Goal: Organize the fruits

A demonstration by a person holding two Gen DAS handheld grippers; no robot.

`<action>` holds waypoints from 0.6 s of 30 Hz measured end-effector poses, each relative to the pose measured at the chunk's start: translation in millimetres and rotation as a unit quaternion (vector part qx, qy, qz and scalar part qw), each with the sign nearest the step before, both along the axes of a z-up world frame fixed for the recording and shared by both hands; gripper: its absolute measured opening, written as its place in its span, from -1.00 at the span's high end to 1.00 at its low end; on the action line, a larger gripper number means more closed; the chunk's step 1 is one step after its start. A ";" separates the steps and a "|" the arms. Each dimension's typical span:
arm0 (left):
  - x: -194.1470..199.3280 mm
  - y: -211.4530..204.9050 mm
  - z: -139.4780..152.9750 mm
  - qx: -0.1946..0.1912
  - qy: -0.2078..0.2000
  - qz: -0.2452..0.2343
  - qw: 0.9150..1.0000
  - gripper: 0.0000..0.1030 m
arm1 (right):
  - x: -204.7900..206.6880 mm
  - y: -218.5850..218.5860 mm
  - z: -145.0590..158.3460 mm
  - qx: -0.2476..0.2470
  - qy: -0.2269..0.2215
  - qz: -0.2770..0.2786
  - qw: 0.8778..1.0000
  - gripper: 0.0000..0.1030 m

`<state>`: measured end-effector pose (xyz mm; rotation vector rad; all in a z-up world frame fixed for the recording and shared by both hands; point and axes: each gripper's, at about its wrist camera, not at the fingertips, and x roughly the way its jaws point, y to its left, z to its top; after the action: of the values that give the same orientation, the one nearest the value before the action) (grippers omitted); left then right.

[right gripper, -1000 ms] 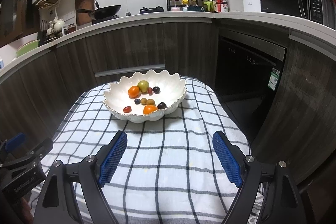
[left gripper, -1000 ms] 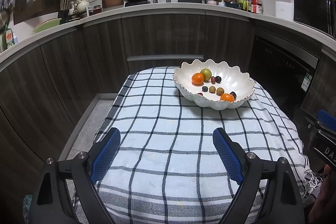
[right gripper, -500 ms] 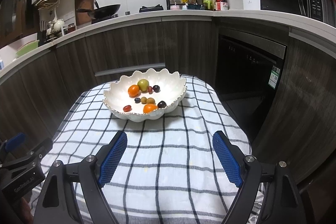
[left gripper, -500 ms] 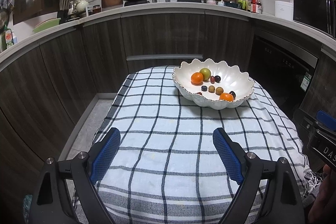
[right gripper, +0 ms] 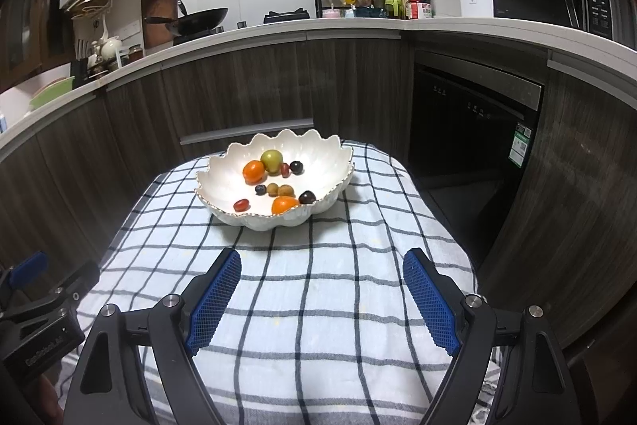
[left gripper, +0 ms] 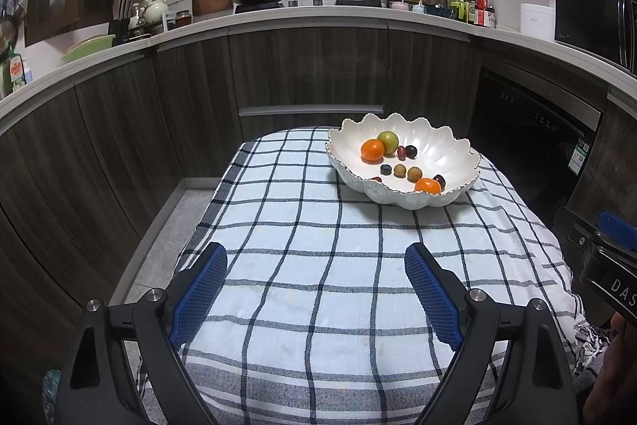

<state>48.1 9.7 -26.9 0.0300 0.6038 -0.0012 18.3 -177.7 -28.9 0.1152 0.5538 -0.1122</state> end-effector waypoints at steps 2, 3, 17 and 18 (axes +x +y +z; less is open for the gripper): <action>0.0 0.0 0.0 0.000 0.000 0.000 1.000 -0.78 | 0.1 -0.2 0.3 0.000 0.001 0.000 1.000 -0.64; 0.0 0.1 0.0 0.000 0.000 0.000 1.000 -0.78 | 0.1 -0.2 0.3 0.000 0.000 -0.001 1.000 -0.64; -0.2 -1.7 0.2 -0.002 0.004 0.000 1.000 -0.78 | -0.1 0.2 0.4 0.000 0.001 0.000 1.000 -0.64; -0.2 -2.1 0.0 -0.003 0.005 -0.001 1.000 -0.78 | 0.1 -0.5 0.5 0.001 0.000 0.000 1.000 -0.64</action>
<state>47.9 7.6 -26.9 0.0250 0.6133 -0.0048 18.4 -178.2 -28.4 0.1168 0.5545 -0.1123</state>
